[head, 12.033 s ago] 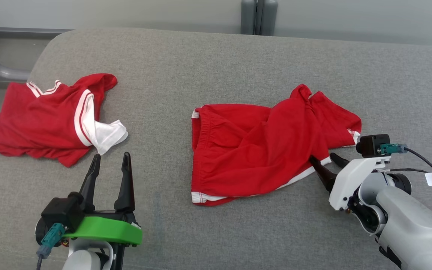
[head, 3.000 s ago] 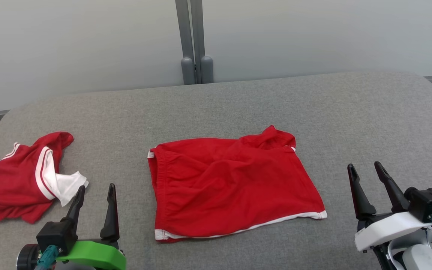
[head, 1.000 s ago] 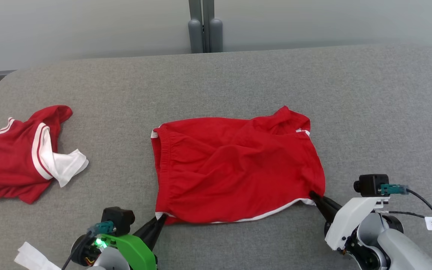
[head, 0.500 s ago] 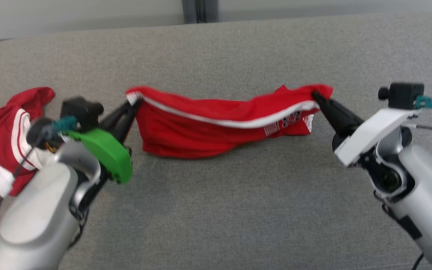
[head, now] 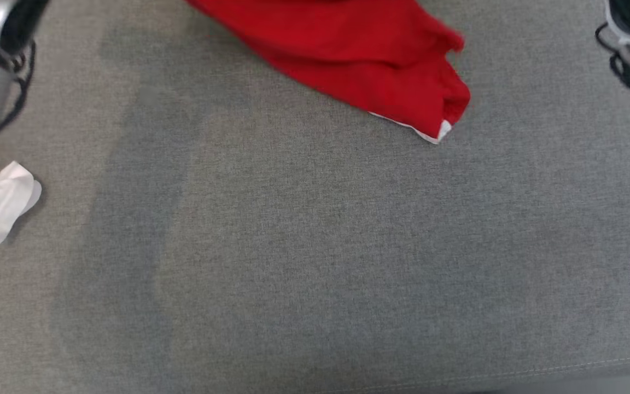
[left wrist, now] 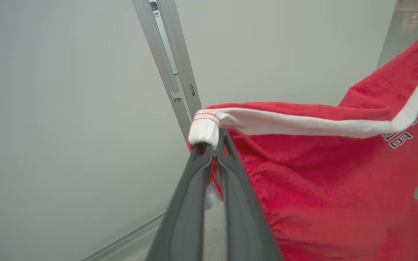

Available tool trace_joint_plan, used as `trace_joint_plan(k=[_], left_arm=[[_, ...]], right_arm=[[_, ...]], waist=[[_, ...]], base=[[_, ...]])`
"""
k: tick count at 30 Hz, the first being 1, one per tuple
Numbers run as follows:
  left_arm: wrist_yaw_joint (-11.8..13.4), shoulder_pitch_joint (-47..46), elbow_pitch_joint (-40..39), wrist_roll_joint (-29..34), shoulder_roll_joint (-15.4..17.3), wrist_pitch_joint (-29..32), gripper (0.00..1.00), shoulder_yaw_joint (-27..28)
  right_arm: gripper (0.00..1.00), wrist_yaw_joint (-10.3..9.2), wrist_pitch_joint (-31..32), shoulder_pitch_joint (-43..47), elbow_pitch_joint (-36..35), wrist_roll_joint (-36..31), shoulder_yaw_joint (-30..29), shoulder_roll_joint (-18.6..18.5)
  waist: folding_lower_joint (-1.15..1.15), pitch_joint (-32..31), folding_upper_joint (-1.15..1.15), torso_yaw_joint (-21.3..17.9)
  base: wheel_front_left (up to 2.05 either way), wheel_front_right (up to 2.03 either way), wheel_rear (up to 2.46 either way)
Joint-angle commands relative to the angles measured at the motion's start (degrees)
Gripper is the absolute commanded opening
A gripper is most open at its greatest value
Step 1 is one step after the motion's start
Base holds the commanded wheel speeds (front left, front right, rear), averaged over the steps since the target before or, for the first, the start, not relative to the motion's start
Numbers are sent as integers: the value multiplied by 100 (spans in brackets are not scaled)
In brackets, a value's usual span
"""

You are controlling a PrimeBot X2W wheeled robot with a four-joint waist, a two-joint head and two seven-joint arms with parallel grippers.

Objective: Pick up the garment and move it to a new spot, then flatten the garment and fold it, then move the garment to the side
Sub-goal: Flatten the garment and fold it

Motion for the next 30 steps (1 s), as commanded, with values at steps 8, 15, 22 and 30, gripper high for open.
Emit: trace_joint_plan(k=[8,15,22,30], left_arm=[[14,-1642,886,-509,-114,-485,0,-203],[14,-2332,1412,-821,-168,-716,0,-616],[14,-1839,1485,-1156,13,-890,0,-1347],[14,-366,862,-1792,579,-893,0,-2318]], right_arm=[[0,3,-490,-1701,503,139,199,-31],[0,3,-875,-2486,600,334,415,-133],[0,3,-1006,-2031,679,304,1139,-255],[0,3,-1055,-603,169,555,2225,-882]], waist=[[-1,490,0,-217],[-1,444,0,-229],[-1,225,0,-316],[-1,-478,0,-401]], base=[[0,0,0],[0,0,0],[0,0,0],[0,0,0]])
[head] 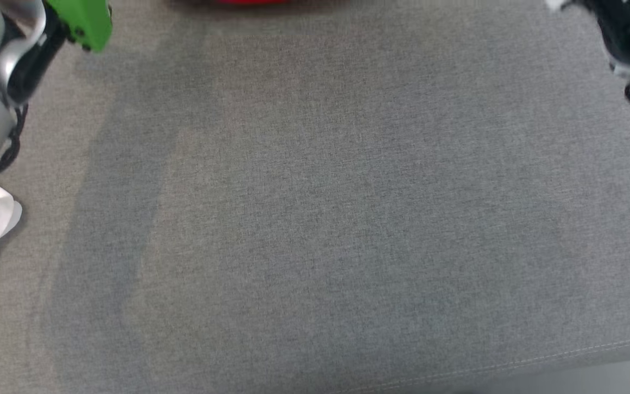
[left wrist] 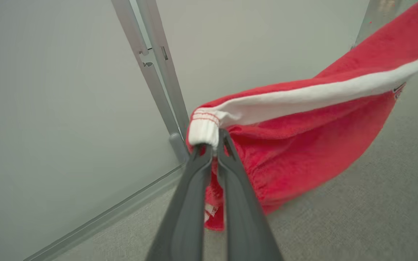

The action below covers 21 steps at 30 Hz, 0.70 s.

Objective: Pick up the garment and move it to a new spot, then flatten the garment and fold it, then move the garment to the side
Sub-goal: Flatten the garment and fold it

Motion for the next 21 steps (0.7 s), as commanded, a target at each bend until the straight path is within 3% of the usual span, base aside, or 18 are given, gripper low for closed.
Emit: trace_joint_plan(k=[1,4,12,21], left_arm=[[14,296,-124,-138,155,5,0,-60],[14,937,-535,-551,363,293,0,-258],[70,2245,-1869,-1756,997,1737,0,-719],[639,3187,-3626,-2556,1690,3131,0,-967]], right_arm=[[0,3,-74,308,-148,183,70,-114],[0,3,46,1017,-416,422,400,-469],[0,3,1250,2397,-1189,1323,1191,-1341],[0,3,2171,3252,-2155,2095,1561,-2162]], waist=[[-1,-477,0,-64],[-1,-887,0,-61],[-1,-1791,0,-40],[-1,-2317,0,-97]], base=[[0,0,0],[0,0,0],[0,0,0],[0,0,0]])
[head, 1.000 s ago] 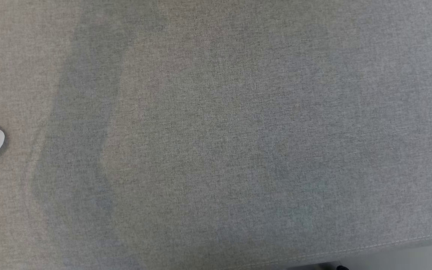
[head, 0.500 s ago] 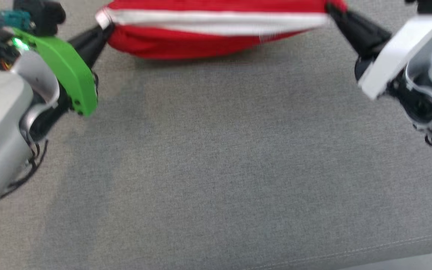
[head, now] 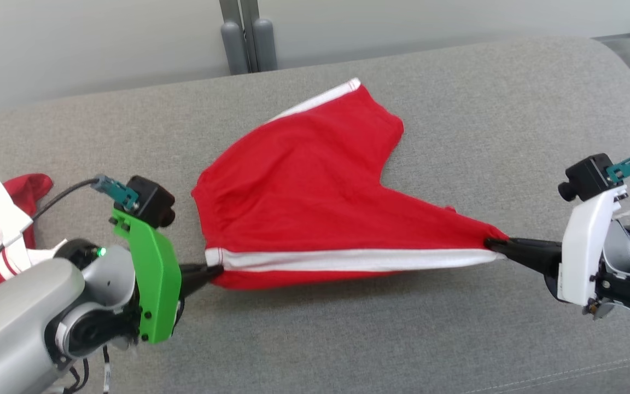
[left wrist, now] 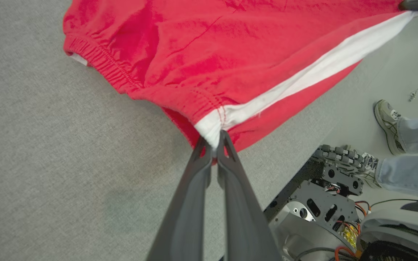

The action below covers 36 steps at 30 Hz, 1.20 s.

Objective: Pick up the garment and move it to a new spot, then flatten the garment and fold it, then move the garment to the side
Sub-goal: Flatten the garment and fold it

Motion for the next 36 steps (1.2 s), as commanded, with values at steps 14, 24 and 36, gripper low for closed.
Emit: trace_joint_plan(k=[14,24,36], left_arm=[[469,110,-1053,-915,505,1080,0,161],[387,-893,-299,-1794,23,2148,0,630],[183,-1382,442,-1762,-510,2231,0,812]], right_arm=[[0,3,380,-226,-232,459,-61,-409],[0,3,1640,-1745,1343,1234,-108,343],[0,3,2191,-3205,3309,1461,104,1361]], waist=[[1,170,0,213],[1,1103,0,710],[1,1663,0,1190]], base=[[0,0,0],[0,0,0],[0,0,0]])
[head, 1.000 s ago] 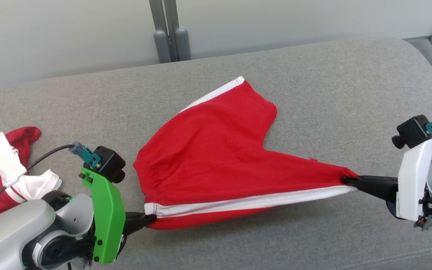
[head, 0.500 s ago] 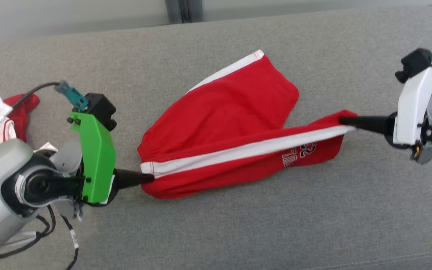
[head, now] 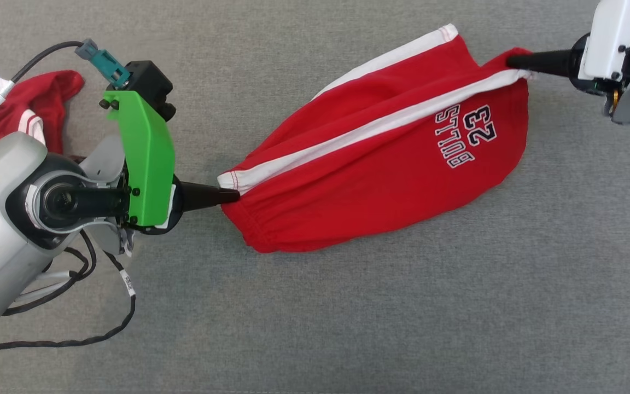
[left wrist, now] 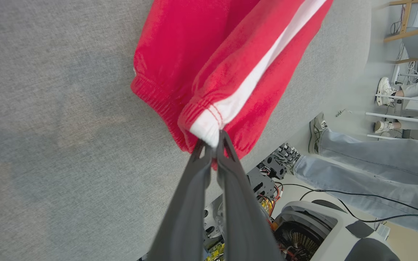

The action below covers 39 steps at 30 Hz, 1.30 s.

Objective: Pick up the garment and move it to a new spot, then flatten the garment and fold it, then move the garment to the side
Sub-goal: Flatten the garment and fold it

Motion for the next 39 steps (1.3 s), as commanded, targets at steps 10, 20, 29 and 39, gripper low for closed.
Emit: trace_joint_plan(k=[10,20,29,39], left_arm=[[-168,-320,415,123,-358,-170,0,162],[-303,-493,949,191,-700,-225,0,196],[-473,-436,1134,342,-605,-300,100,184],[-662,-297,839,1344,-191,-1717,100,410]], right_arm=[[0,3,403,-909,1282,-144,150,658],[22,3,492,-1119,1871,-393,211,1063],[100,3,-105,-922,1329,-511,86,1080],[100,3,-2164,-301,383,-1094,-216,666]], waist=[[0,640,0,530],[0,853,0,583],[0,707,0,439],[0,39,0,299]], base=[[0,0,0],[0,0,0],[0,0,0],[0,0,0]])
